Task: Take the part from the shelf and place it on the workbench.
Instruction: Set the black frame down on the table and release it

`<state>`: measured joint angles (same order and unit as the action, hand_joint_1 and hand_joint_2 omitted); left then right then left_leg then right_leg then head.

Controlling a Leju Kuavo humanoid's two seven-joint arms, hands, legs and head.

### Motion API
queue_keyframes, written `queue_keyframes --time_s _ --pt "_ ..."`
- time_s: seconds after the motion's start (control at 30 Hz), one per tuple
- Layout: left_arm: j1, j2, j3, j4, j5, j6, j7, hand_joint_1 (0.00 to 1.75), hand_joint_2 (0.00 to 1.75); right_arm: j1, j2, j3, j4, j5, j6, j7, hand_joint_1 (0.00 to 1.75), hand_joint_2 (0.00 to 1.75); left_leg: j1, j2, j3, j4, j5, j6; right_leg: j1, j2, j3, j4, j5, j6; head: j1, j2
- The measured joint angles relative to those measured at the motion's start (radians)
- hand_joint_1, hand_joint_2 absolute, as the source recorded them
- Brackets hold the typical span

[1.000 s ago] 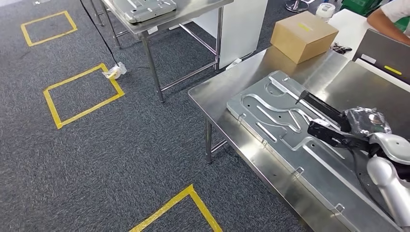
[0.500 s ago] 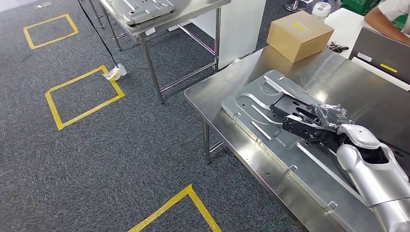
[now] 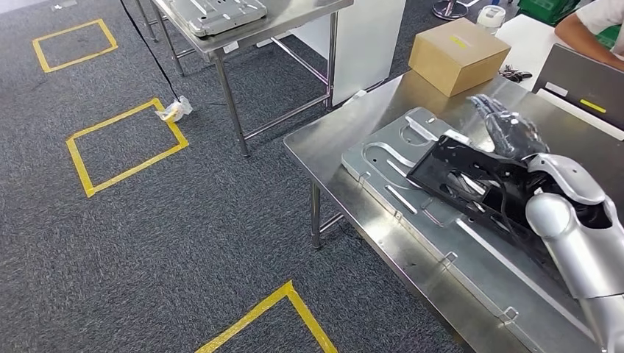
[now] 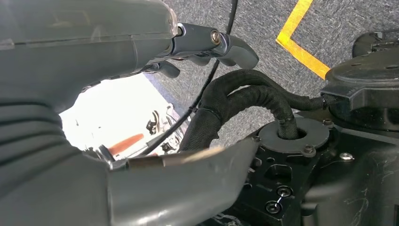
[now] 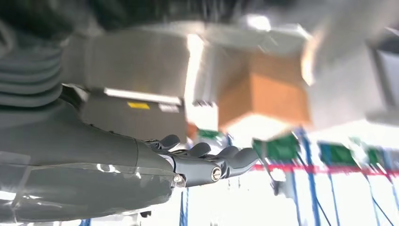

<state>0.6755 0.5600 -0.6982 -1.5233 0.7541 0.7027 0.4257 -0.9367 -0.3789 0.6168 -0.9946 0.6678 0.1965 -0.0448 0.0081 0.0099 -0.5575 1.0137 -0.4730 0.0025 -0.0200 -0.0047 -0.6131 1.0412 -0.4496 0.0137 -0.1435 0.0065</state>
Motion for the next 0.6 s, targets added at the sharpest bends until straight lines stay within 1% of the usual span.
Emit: queue_keyframes --time_s 0.17,0.3,0.43,0.5,0.53,0.57,0.6 --pt "-0.001 -0.001 -0.002 0.002 -0.005 0.000 0.000 0.00 0.00 -0.018 -0.046 -0.043 -0.139 -0.029 -0.033 -0.010 0.00 0.00 0.000 0.000 -0.001 0.002 -0.001 0.000 0.000 0.000 0.000 -0.001 0.001 0.001 0.000 0.000" --pt "-0.001 -0.001 -0.004 0.003 -0.009 0.000 0.000 0.00 0.00 -0.024 -0.077 -0.074 -0.213 -0.040 -0.050 -0.011 0.00 0.00 -0.001 0.000 -0.004 0.008 -0.004 0.005 -0.005 0.000 0.000 -0.003 0.003 0.005 0.000 0.000" --pt "-0.001 0.000 -0.005 0.003 -0.008 0.000 0.000 0.00 0.00 -0.016 -0.100 -0.089 -0.262 -0.040 -0.060 -0.015 0.00 0.00 -0.002 0.000 -0.008 0.015 -0.006 0.010 -0.006 0.000 0.000 -0.003 0.006 0.010 0.000 0.000" --pt "-0.001 0.001 -0.006 0.003 -0.002 0.000 0.000 0.00 0.00 -0.006 -0.109 -0.091 -0.278 -0.038 -0.061 -0.016 0.00 0.00 -0.003 0.000 -0.013 0.017 -0.006 0.016 -0.006 -0.001 0.002 -0.006 0.009 0.014 0.000 0.000" --pt "-0.001 0.001 -0.007 0.003 0.001 0.000 0.000 0.00 0.00 -0.001 -0.113 -0.091 -0.285 -0.037 -0.062 -0.017 0.00 0.00 0.000 0.000 -0.011 0.010 -0.002 0.021 -0.005 -0.002 0.003 -0.008 0.010 0.018 0.000 0.000" --pt "-0.001 0.001 -0.009 0.003 0.003 0.000 0.000 0.00 0.00 0.003 -0.117 -0.092 -0.290 -0.035 -0.062 -0.018 0.00 0.00 0.002 -0.001 -0.007 0.001 0.004 0.027 -0.005 -0.002 0.004 -0.007 0.007 0.022 0.000 0.000" --pt "-0.001 0.001 -0.010 0.003 0.004 0.000 0.000 0.00 0.00 0.007 -0.123 -0.093 -0.294 -0.033 -0.063 -0.019 0.00 0.00 0.005 -0.002 -0.003 -0.009 0.011 0.033 -0.004 -0.001 -0.001 0.006 -0.007 0.024 0.000 0.000"
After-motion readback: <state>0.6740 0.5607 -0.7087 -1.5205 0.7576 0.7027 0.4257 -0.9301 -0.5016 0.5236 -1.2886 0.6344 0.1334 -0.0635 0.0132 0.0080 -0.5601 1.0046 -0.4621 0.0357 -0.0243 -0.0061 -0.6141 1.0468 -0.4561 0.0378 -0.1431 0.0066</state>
